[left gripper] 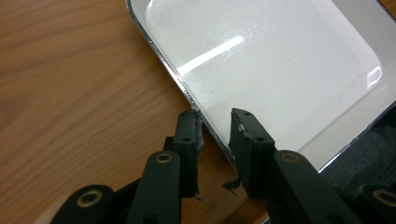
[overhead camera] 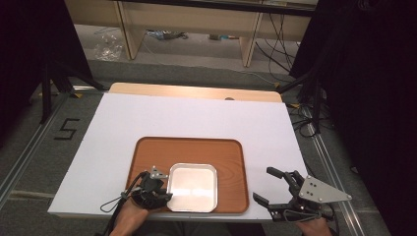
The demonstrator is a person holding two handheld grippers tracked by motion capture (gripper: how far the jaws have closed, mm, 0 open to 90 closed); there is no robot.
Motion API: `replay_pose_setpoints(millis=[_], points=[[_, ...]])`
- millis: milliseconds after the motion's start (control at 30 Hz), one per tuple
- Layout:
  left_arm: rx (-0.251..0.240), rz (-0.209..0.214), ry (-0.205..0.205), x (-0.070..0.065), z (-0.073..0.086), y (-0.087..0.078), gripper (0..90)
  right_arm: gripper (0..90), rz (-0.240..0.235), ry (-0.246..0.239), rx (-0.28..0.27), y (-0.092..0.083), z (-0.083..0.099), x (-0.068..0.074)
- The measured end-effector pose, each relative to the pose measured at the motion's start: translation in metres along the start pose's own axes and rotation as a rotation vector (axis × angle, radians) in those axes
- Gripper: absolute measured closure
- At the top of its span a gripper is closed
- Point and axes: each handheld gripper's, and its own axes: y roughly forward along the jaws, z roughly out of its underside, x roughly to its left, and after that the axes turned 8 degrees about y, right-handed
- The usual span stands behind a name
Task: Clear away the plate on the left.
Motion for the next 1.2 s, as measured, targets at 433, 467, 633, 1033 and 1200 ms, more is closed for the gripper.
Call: replay_pose_setpoints(millis=[433, 467, 633, 1033, 1200], points=[[-0.092, 0.036, -0.055, 0.005, -0.001, -0.018, 43.2, 17.9, 0.001, -0.004, 0.005, 0.001, 0.0, 0.0], [-0.113, 0.026, -0.055, 0.005, -0.001, -0.018, 41.5, 17.9, -0.008, 0.003, 0.003, 0.002, 0.001, 0.0], [-0.171, 0.015, -0.047, 0.008, -0.003, -0.031, 33.4, 17.9, -0.011, 0.003, -0.001, 0.002, 0.001, -0.001], [-0.327, -0.013, -0.071, 0.009, -0.002, -0.047, 25.3, 17.9, -0.004, 0.0, 0.01, 0.001, 0.0, -0.001], [-0.375, -0.035, -0.054, 0.007, -0.002, -0.053, 24.1, 17.9, -0.007, -0.001, 0.011, 0.0, 0.0, -0.001]])
